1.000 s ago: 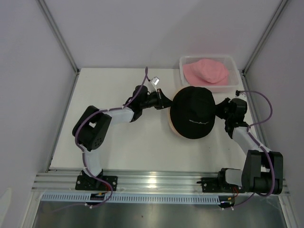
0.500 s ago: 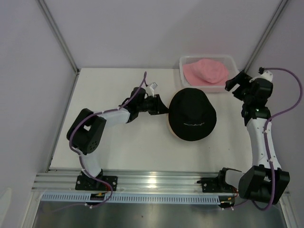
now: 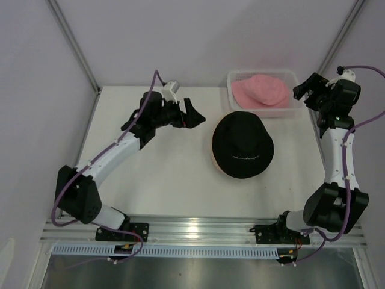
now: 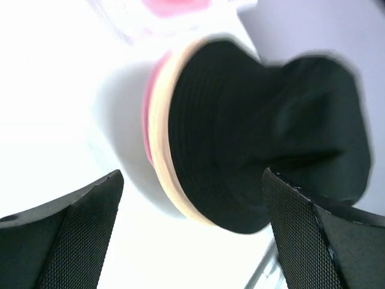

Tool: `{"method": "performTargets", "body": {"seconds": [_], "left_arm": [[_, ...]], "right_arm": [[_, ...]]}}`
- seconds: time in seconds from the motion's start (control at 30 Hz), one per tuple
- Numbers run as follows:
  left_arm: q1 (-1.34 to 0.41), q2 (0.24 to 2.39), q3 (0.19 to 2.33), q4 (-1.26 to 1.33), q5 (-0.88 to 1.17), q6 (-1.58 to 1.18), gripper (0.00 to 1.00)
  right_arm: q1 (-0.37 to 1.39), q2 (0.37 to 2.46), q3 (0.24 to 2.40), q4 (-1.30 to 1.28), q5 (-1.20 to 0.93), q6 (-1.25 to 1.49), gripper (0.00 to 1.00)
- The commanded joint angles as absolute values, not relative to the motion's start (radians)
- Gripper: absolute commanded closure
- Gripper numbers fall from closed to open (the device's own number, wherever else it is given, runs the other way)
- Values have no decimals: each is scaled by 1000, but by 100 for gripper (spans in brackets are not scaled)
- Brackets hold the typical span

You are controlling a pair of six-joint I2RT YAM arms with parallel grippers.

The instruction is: Stack the hats

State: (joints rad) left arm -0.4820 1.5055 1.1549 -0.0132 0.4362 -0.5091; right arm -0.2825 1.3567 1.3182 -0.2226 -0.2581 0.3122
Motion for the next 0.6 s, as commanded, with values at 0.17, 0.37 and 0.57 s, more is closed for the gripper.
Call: {"method": "performTargets", "body": {"seconds": [0.17, 0.37, 0.57], "left_arm": [[-480, 1338, 1305, -186, 339, -311, 1], [-503, 1345, 1380, -250, 351, -252, 0], [-532, 1324, 1437, -313, 262, -261, 1]], "right_arm": [[-291, 1557, 1489, -155, -344, 310, 1], [-278, 1651, 1562, -167, -367, 337, 1], [-224, 1562, 1525, -227, -307, 307, 0]]}}
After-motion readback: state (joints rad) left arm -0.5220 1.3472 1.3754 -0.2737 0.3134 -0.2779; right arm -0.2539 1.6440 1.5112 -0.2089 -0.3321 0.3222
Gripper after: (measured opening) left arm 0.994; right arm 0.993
